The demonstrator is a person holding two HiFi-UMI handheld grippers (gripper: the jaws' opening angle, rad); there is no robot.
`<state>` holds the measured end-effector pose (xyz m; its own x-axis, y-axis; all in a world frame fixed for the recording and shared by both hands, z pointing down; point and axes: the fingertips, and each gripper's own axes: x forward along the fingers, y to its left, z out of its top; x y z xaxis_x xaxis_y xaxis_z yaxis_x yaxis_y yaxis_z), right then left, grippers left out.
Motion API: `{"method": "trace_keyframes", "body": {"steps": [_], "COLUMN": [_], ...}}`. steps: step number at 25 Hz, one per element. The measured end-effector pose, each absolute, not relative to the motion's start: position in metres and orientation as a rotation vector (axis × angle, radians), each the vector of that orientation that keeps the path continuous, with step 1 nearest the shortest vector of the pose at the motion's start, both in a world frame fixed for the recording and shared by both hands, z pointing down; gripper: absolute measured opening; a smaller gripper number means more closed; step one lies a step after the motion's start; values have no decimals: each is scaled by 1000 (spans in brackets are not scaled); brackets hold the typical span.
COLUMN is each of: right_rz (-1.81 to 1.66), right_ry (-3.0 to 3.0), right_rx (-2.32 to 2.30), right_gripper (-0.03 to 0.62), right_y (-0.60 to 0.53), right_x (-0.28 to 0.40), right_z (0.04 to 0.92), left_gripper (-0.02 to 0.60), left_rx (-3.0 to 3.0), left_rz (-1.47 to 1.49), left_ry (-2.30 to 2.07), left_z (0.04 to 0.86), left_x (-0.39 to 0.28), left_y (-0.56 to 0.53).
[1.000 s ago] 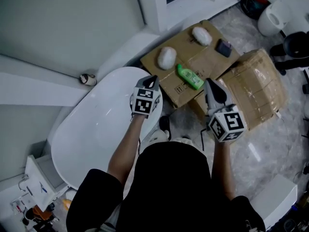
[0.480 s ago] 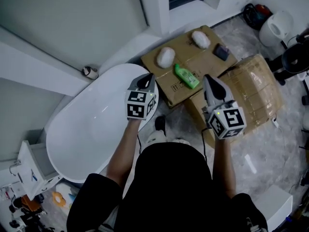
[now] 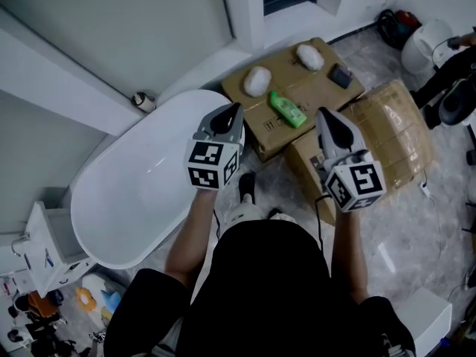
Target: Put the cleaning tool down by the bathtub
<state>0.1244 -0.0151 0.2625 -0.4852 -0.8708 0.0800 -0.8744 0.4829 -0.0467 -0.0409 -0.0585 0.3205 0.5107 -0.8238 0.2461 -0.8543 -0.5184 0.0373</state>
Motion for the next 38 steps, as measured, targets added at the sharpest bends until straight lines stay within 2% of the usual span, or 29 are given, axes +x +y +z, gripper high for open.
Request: {"method": "trace_keyframes", "body": {"steps": [20, 38], "right_rz": [-6, 8], "right_ry": [-2724, -2725], "right_rx": [1549, 1529], "right_gripper": [8, 8], "right_y": [43, 50], "right_x": [112, 125], "right_z": [232, 240], "left_gripper": [-2, -2], "left_rx": [2706, 2693], "left_rz": [76, 106], "left_ry": [-1496, -1500], "left_z": [240, 251], "left_x": [-52, -38], "left_y": [26, 32]}}
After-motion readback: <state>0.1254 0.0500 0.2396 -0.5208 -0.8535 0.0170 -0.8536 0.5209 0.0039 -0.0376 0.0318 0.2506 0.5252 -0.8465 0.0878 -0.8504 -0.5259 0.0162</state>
